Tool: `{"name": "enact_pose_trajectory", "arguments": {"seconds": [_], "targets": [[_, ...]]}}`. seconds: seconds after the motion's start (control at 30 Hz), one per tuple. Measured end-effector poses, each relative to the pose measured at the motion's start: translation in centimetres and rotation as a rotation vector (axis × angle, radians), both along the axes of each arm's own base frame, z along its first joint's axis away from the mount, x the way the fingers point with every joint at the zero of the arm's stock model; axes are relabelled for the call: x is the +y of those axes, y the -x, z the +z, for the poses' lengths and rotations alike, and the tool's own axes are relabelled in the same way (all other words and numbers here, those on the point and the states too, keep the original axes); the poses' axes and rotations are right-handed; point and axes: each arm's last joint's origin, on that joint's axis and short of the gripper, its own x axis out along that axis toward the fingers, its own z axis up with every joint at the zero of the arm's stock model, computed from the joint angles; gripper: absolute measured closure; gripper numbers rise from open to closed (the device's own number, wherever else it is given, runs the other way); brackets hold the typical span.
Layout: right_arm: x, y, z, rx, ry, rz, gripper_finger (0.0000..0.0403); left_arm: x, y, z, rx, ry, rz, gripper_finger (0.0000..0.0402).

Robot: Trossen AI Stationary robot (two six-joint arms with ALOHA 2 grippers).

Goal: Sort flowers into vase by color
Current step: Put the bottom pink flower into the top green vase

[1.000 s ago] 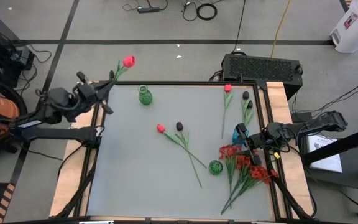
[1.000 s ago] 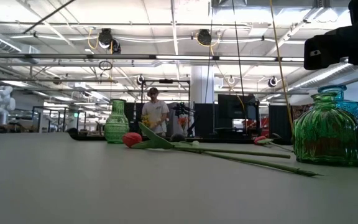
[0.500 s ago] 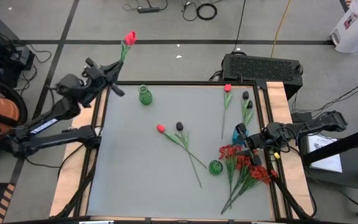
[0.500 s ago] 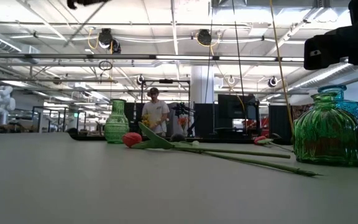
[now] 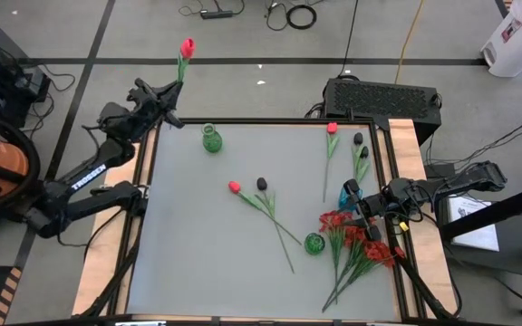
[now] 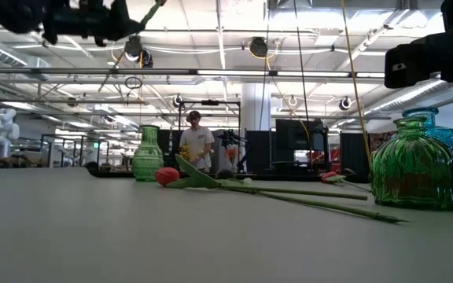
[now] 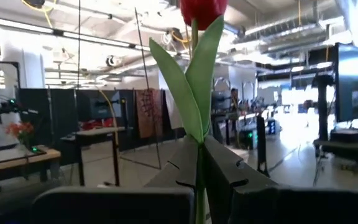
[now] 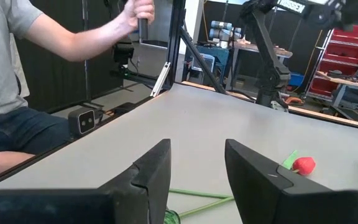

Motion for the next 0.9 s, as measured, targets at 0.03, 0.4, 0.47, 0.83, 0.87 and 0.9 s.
{"name": "enact_pose_trajectory", "arguments": {"seconds": [0.03, 0.4, 0.47, 0.83, 0.87, 0.9], "targets": [[0.0, 0.0, 0.0, 0.000, 0.000, 0.000, 0.0259, 0.4, 0.0, -0.4, -0.016, -0.001, -0.005, 0.0388], [0.0, 0.0, 0.0, 0.000, 0.000, 0.000, 0.0259, 4.2, -1.2, -3.7, -0.113, 0.014, -0.091, 0.0388], [0.0, 0.0, 0.0, 0.000, 0.000, 0.000, 0.0259, 4.6, -1.5, -4.1, -0.138, 0.010, -0.129, 0.0388], [0.0, 0.0, 0.0, 0.000, 0.000, 0.000, 0.0259, 6.1, -2.7, -6.1, -0.254, 0.030, -0.262, 0.0388], [0.0, 0.0, 0.0, 0.000, 0.000, 0.000, 0.0259, 6.1, -2.8, -6.1, -0.258, 0.023, -0.275, 0.0388], [0.0, 0.0, 0.0, 0.000, 0.000, 0.000, 0.0259, 6.1, -2.9, -6.2, -0.263, 0.020, -0.289, 0.0388]]}}
